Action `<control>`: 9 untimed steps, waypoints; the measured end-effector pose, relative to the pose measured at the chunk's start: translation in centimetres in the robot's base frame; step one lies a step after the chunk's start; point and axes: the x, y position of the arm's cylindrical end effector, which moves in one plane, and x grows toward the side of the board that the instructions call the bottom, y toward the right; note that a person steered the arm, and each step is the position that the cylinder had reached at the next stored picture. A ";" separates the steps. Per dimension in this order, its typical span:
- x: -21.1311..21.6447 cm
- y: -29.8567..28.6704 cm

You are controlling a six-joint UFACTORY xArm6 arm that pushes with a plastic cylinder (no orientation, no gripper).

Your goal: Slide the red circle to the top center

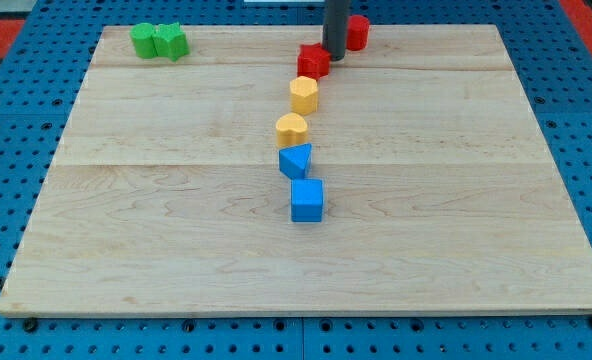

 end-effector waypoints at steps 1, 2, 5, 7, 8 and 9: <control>1.0 0.8; 0.9 7.5; -6.0 7.2; -6.3 1.9; -6.1 0.2; -6.8 1.9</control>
